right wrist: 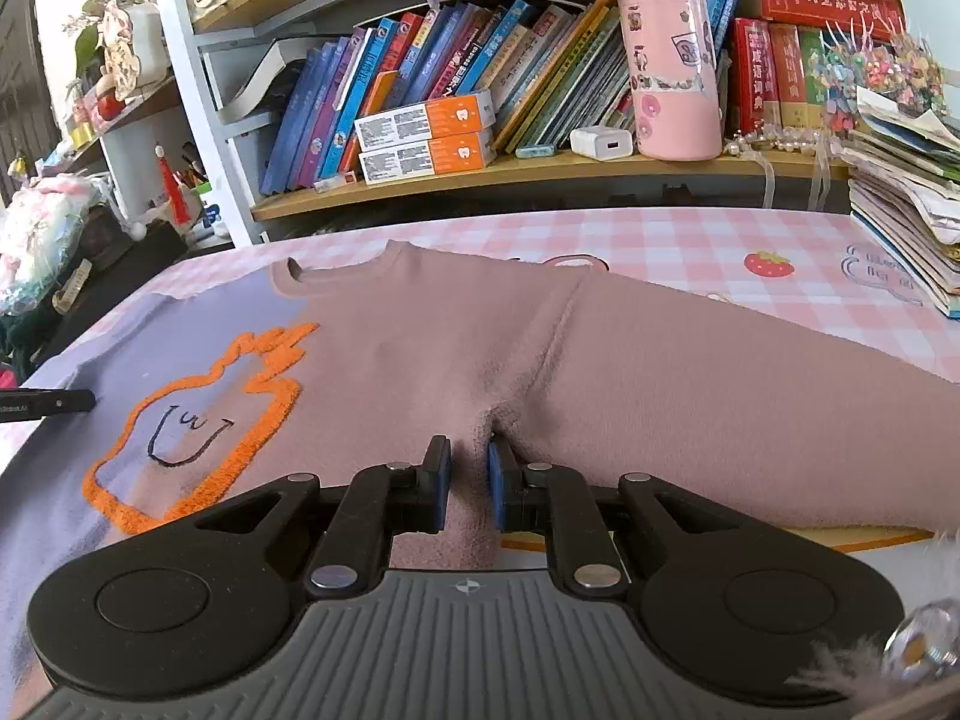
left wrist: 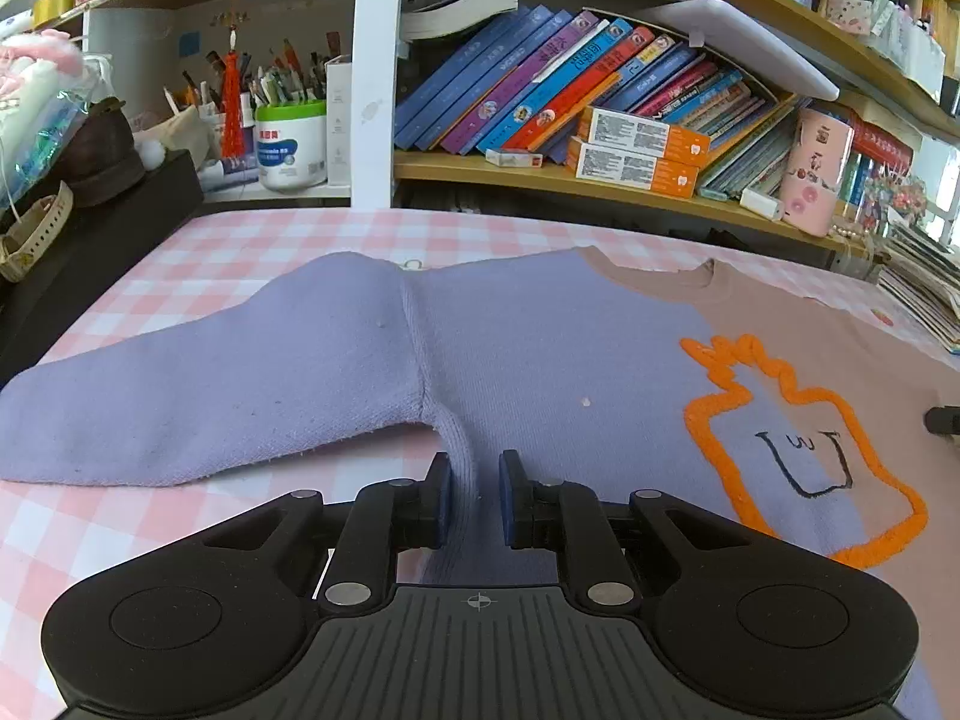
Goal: Fold clothes
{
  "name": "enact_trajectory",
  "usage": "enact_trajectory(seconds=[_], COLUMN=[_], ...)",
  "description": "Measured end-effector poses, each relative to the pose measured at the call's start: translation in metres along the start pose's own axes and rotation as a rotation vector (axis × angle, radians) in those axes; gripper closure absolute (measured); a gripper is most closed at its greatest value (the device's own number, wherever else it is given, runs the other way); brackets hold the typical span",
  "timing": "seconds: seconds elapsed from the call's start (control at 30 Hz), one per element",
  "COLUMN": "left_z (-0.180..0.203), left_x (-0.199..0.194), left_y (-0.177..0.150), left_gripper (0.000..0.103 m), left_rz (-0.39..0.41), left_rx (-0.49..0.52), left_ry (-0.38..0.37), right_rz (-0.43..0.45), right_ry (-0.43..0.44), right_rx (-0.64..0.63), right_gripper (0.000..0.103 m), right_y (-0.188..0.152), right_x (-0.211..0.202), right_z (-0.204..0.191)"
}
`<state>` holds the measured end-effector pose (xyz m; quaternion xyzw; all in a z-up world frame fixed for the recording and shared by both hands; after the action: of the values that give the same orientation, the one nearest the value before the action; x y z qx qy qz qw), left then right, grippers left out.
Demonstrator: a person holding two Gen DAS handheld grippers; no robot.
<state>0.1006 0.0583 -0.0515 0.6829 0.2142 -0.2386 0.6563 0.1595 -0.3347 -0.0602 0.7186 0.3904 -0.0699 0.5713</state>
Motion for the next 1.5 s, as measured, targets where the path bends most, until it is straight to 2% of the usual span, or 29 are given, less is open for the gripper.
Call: enact_trajectory(seconds=[0.5, 0.6, 0.8, 1.03, 1.3, 1.5], left_z=[0.000, 0.000, 0.011, 0.022, 0.019, 0.018], left_x=[0.003, 0.007, 0.025, 0.039, 0.046, 0.041], left_y=[0.001, 0.006, 0.018, 0.027, 0.032, 0.028], left_gripper=[0.088, 0.089, 0.089, 0.089, 0.088, 0.086], left_rz=[0.003, -0.002, 0.006, 0.030, 0.035, 0.036], left_rx=[-0.009, -0.004, 0.003, -0.006, -0.021, -0.022], left_ry=[-0.008, -0.019, -0.052, -0.072, -0.064, -0.064], right_rz=[-0.010, -0.012, 0.005, 0.028, 0.032, 0.040], right_ry=[-0.015, -0.007, -0.063, -0.106, -0.100, -0.088], right_rx=[-0.004, 0.008, -0.022, 0.042, 0.079, 0.077], right_gripper=[0.091, 0.094, 0.095, 0.095, 0.095, 0.088], right_y=[-0.001, 0.002, 0.013, 0.028, 0.037, 0.034], right_x=[0.002, 0.006, 0.012, 0.024, 0.034, 0.028], right_z=[0.003, 0.004, 0.015, 0.037, 0.044, 0.042])
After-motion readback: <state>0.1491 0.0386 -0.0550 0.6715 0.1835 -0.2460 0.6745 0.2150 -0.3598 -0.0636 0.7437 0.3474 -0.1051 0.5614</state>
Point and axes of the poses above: each gripper's, at about its wrist camera, not at the fingertips, and x roughly the way its jaws point, z to its right, y to its top, the point moved 8 cm from there along x, roughly the way its jaws point, and after that the axes turned 8 degrees about x, right-handed, at the moved point
